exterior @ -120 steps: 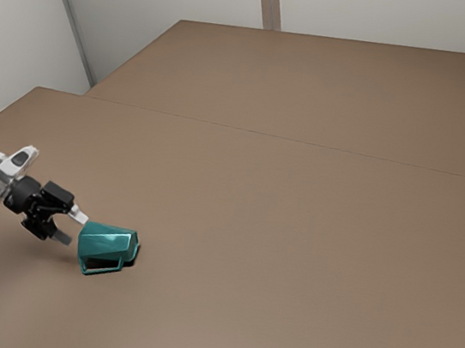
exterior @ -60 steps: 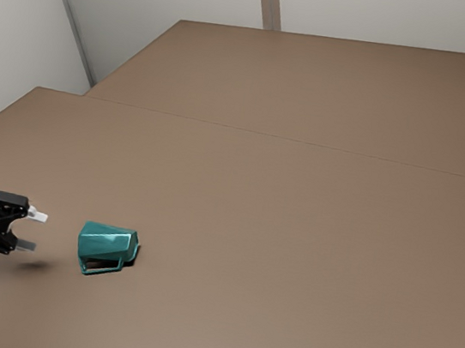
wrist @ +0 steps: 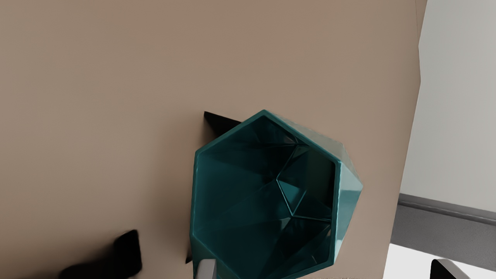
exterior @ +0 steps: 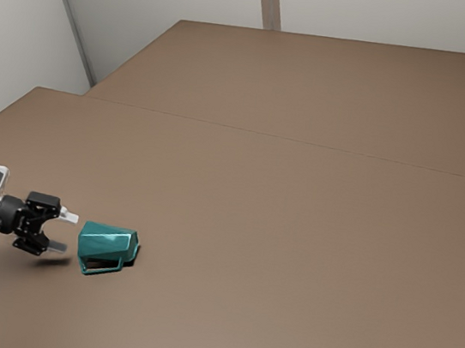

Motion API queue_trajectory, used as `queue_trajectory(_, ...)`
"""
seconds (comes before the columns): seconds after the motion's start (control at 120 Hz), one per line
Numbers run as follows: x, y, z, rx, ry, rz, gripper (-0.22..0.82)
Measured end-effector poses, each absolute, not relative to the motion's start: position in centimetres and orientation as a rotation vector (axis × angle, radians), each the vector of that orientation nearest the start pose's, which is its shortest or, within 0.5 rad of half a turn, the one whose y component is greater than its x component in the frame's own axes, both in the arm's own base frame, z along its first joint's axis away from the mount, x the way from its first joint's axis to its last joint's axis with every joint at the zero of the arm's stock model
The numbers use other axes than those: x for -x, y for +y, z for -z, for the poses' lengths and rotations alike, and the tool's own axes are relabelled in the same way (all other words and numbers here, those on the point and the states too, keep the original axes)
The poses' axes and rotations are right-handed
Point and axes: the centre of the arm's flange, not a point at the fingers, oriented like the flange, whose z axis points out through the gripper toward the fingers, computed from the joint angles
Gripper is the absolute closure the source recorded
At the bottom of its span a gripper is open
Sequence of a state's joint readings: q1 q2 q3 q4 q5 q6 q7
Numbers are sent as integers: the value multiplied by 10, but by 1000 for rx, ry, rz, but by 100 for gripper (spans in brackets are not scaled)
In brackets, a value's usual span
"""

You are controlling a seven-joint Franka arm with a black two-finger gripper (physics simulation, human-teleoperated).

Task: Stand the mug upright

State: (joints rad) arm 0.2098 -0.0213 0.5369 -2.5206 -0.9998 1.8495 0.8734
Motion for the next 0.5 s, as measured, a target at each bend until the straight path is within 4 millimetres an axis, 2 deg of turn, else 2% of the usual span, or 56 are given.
queue_trajectory(0.208, -362, 202, -277, -2061, 506, -223, 0)
queue_trajectory(0.442, -374, 179, -274, -2048, 492, -205, 0)
queue_trajectory(0.5, -377, 175, -275, -2046, 492, -204, 5)
